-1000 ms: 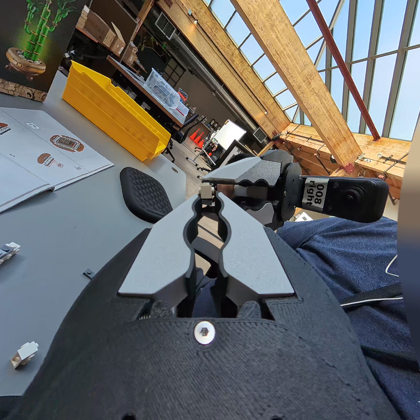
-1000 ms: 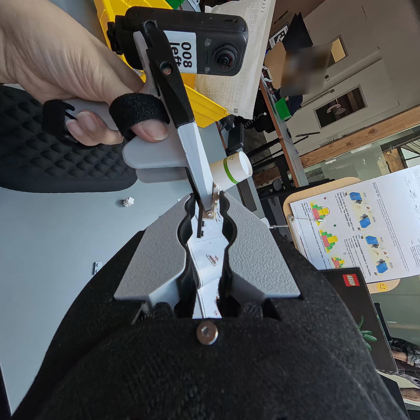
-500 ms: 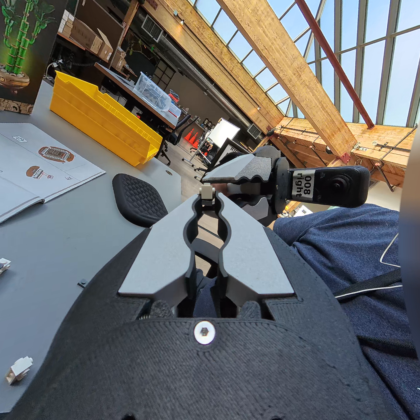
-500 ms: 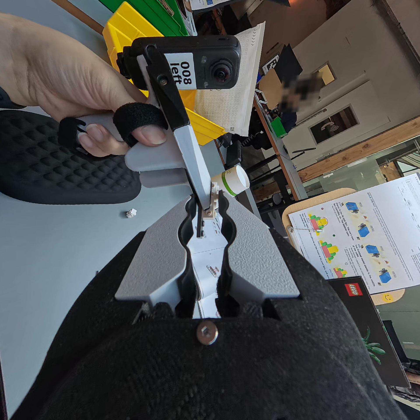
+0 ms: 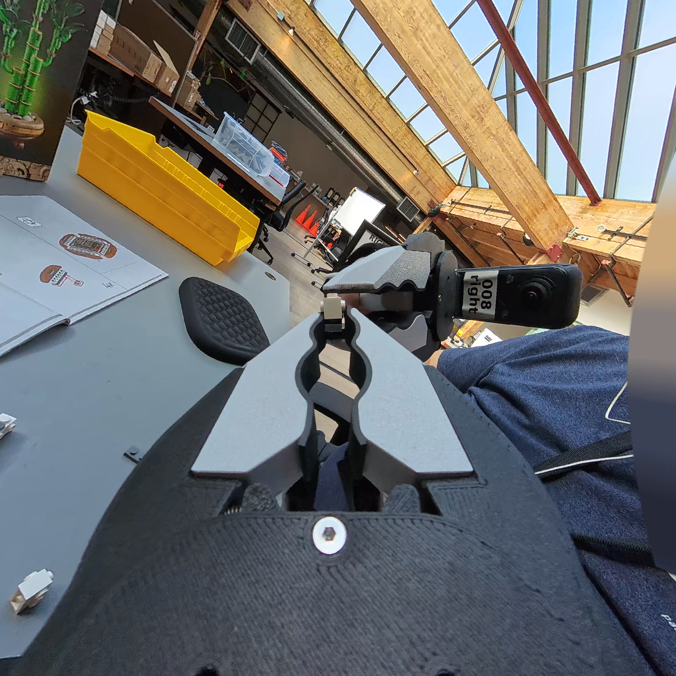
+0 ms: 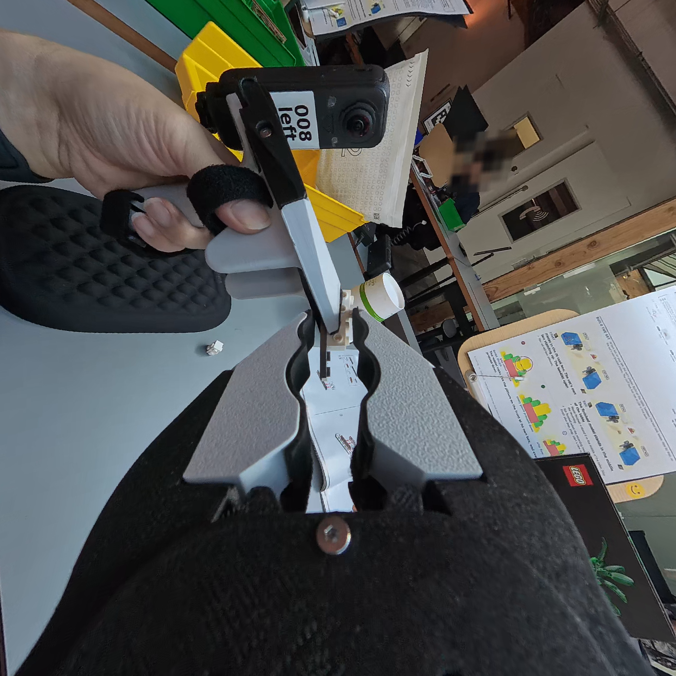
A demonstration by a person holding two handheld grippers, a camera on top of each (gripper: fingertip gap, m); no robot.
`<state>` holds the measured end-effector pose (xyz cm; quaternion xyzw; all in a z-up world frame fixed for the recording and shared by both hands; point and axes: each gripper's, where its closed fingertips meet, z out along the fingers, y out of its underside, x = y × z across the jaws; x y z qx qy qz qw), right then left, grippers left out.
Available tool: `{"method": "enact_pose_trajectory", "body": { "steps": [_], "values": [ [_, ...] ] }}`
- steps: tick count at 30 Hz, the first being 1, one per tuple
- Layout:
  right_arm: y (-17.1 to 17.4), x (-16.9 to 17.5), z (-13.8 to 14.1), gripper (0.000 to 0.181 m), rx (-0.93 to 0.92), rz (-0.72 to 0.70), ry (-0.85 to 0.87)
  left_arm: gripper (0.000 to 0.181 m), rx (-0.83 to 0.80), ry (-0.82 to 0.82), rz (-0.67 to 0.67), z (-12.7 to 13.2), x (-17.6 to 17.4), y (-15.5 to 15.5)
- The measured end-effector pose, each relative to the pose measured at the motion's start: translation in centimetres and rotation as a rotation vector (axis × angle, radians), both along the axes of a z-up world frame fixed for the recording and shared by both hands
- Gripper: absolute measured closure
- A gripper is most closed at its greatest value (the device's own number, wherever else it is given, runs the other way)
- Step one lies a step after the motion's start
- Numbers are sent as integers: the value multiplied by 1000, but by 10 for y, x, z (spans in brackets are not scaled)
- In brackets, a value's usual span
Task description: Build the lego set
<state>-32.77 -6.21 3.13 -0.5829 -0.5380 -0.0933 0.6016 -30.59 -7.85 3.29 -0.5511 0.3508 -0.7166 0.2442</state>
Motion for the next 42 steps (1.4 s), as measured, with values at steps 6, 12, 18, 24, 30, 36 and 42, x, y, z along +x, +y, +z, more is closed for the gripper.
{"method": "enact_pose_trajectory", "body": {
  "steps": [6, 12, 18, 24, 30, 36, 42],
  "values": [
    [0, 0, -1, 163, 45, -9, -53, 174, 9, 15, 7, -2, 1, 0],
    [-2, 1, 1, 167, 65, 5, -58, 174, 19, 24, 6, -2, 1, -1],
    [-1, 3, -2, 167, 83, -10, -94, 174, 1, 36, 4, -6, 3, 0],
    [-2, 0, 0, 166, -2, 24, 7, 173, 37, 28, 6, -3, 0, 0],
    [1, -3, 1, 166, 11, 5, -7, 172, 30, 32, 17, -3, -4, 2],
    [4, 6, -1, 166, 76, -38, -86, 169, -113, -17, 21, 0, -6, 12],
    [-5, 9, -7, 166, -136, 27, 38, 151, 297, -121, 74, 14, -27, 4]
  ]
}}
